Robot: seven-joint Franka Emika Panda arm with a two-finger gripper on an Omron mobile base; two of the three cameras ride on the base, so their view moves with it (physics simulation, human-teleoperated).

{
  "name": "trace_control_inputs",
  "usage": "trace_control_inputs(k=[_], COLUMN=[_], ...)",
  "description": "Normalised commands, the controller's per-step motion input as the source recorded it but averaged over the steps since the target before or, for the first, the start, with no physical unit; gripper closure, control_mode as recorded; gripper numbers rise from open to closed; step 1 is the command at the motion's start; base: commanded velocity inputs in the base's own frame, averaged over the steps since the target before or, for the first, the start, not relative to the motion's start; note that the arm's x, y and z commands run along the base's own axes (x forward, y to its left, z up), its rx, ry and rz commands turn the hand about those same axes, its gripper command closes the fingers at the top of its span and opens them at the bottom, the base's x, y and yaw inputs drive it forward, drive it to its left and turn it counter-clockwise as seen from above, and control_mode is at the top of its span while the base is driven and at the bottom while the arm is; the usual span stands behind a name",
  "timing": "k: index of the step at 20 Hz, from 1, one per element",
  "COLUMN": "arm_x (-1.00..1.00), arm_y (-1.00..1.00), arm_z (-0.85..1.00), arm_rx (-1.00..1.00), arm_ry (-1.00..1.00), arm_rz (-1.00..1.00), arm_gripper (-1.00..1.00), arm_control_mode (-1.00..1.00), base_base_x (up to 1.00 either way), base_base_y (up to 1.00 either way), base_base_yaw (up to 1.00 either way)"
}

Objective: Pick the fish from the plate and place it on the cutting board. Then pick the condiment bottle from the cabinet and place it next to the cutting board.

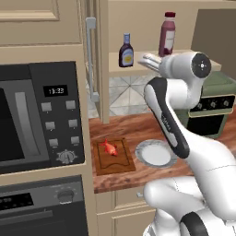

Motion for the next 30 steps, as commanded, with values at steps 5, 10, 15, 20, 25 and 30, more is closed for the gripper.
trace_control_inputs(k=[5, 10, 15, 20, 25, 30], arm_x=[0.48, 0.04, 0.00, 0.00, 0.05, 0.29], arm_y=[0.00, 0.00, 0.00, 0.00, 0.00, 0.05], arm_z=[0.31, 0.01, -0.05, -0.01, 0.00, 0.00], arm_rx=[0.00, -0.04, -0.08, -0.07, -0.02, -0.04], arm_ry=[0.31, 0.04, -0.03, -0.12, 0.01, -0.01], arm_rz=[-0.02, 0.01, 0.16, 0.20, 0.00, 0.02], arm_gripper=[-1.00, -1.00, -1.00, -1.00, -1.00, -1.00], arm_control_mode=[-1.00, -1.00, -1.00, -1.00, -1.00, -1.00], base_base_x=[0.00, 0.00, 0.00, 0.00, 0.00, 0.00], base_base_y=[0.00, 0.00, 0.00, 0.00, 0.00, 0.00], base_base_yaw=[0.00, 0.00, 0.00, 0.00, 0.00, 0.00])
